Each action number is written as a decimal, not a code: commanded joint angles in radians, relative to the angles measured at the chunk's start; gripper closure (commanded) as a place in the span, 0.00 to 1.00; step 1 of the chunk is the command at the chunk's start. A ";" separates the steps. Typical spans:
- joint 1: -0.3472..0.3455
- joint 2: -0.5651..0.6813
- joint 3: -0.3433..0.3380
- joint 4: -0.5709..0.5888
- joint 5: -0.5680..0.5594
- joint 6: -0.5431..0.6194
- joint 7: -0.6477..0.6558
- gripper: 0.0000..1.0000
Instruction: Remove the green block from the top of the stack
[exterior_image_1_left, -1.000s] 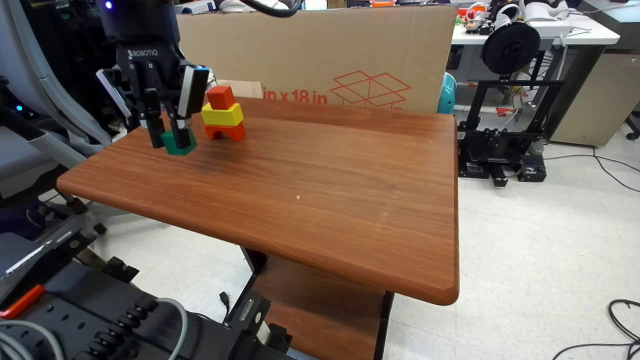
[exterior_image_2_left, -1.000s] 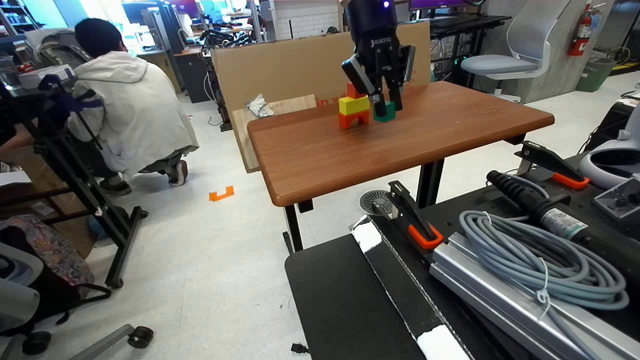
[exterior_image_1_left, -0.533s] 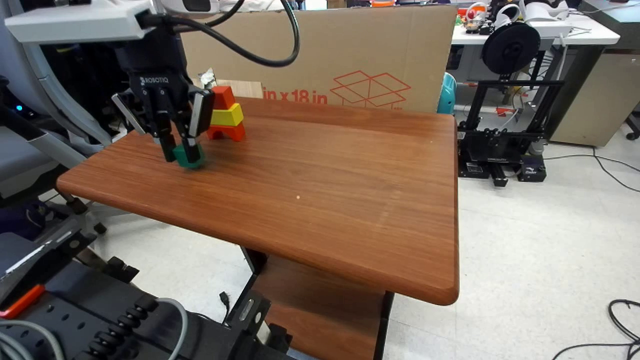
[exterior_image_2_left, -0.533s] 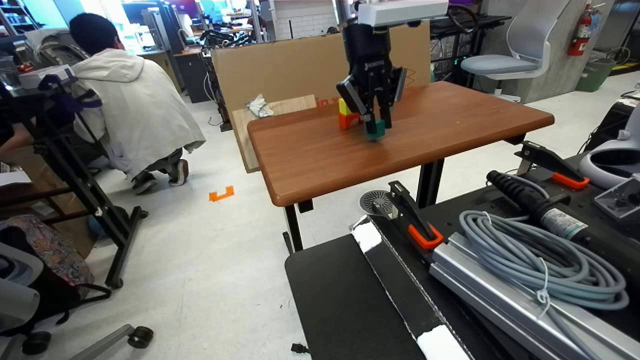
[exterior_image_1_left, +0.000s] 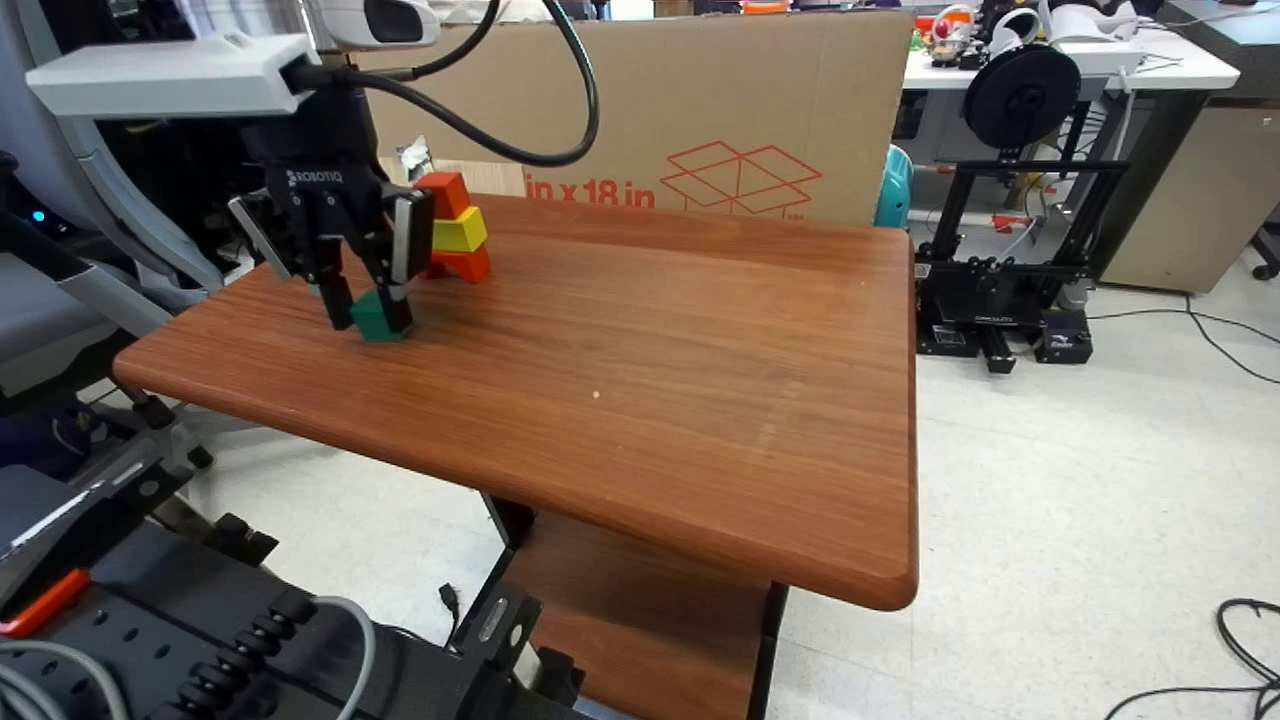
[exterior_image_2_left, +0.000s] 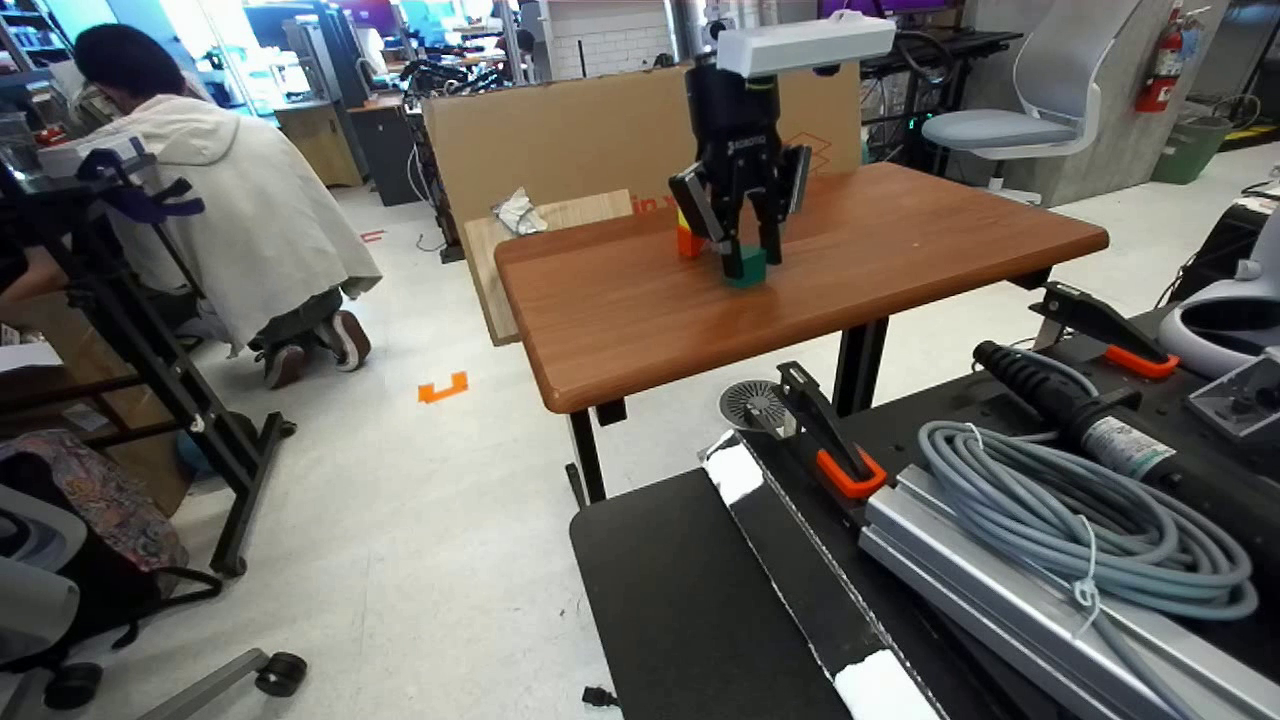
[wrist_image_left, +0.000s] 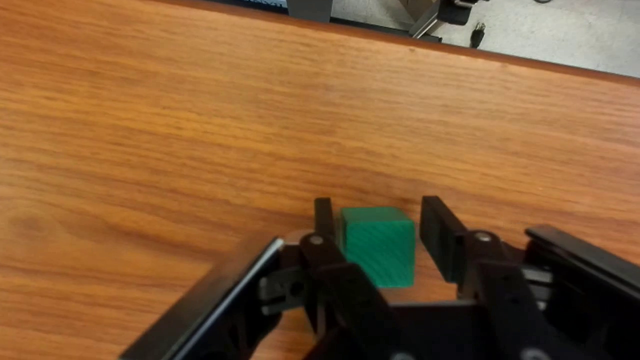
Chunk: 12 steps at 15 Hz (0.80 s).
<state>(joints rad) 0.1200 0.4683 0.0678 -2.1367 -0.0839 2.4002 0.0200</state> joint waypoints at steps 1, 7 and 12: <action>-0.016 -0.048 0.014 -0.047 0.037 0.064 -0.009 0.19; -0.045 -0.209 0.011 -0.089 0.072 0.033 -0.036 0.00; -0.032 -0.167 0.000 -0.045 0.049 0.032 -0.013 0.00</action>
